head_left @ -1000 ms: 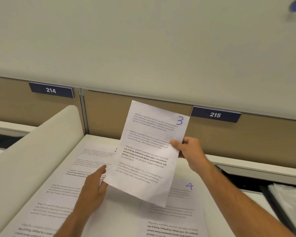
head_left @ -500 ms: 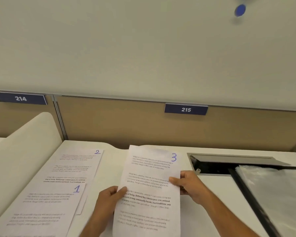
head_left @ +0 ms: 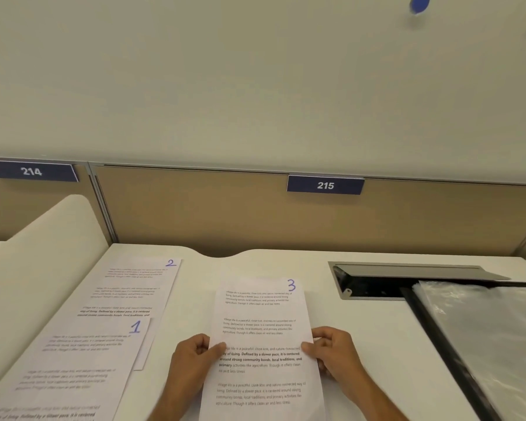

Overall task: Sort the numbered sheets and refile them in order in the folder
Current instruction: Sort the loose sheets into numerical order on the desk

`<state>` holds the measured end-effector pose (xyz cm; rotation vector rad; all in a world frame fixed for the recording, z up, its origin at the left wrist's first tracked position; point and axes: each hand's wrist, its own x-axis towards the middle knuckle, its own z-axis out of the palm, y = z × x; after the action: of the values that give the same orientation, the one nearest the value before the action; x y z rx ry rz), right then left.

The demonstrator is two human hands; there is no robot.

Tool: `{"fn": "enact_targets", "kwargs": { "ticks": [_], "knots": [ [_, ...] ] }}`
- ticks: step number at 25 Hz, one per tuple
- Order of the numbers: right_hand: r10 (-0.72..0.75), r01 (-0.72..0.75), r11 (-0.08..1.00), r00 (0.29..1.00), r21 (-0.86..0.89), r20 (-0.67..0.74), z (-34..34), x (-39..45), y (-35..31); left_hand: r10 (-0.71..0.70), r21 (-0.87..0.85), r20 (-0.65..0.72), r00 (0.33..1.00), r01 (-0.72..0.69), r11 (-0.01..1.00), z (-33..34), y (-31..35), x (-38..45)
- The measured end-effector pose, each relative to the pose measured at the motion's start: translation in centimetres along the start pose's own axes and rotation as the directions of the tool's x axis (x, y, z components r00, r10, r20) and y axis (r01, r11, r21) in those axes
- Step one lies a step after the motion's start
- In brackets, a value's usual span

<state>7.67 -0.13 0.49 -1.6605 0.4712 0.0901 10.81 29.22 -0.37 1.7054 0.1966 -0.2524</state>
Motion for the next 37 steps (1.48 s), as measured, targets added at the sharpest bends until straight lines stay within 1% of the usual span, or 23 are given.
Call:
{"fn": "enact_targets", "kwargs": {
  "ticks": [4,10,15,21,25,28,34,36,37],
  "knots": [
    [-0.011,0.008,0.999,0.999,-0.049,-0.05,-0.2,-0.2,0.6,-0.002,0.138,-0.037,0.999,0.007,0.99,0.4,0.0,0.3],
    [-0.075,0.049,0.979,0.989,-0.198,-0.125,0.1,0.1,1.1,-0.012,0.273,-0.096,0.995,0.038,0.961,1.2,0.3,0.6],
    [-0.114,0.058,0.958,0.976,-0.281,-0.184,0.3,0.3,1.3,0.003,0.323,-0.163,0.987,0.051,0.945,1.7,0.4,0.7],
    [-0.187,0.09,0.932,0.949,-0.35,-0.253,0.9,0.1,1.5,0.008,0.315,-0.205,0.979,0.058,0.947,2.1,0.6,0.6],
    [-0.189,0.09,0.932,0.948,-0.352,-0.256,0.9,0.0,1.4,0.007,0.299,-0.238,0.971,0.066,0.952,2.3,0.7,0.4],
    [-0.181,0.084,0.938,0.946,-0.337,-0.267,0.8,-0.2,1.3,-0.004,0.285,-0.233,0.973,0.072,0.956,2.1,0.5,0.4],
    [-0.116,0.045,0.971,0.947,-0.236,-0.299,0.7,-0.2,0.9,-0.009,0.177,-0.234,0.972,0.051,0.983,0.8,0.5,0.5],
    [-0.102,0.041,0.98,0.943,-0.194,-0.316,1.0,0.1,0.2,0.033,0.212,-0.224,0.974,0.015,0.977,-0.9,0.7,0.8],
    [-0.125,0.062,0.977,0.941,-0.202,-0.315,1.4,0.3,-0.4,0.081,0.258,-0.228,0.97,-0.02,0.966,-2.0,0.9,1.0]
  ]
}}
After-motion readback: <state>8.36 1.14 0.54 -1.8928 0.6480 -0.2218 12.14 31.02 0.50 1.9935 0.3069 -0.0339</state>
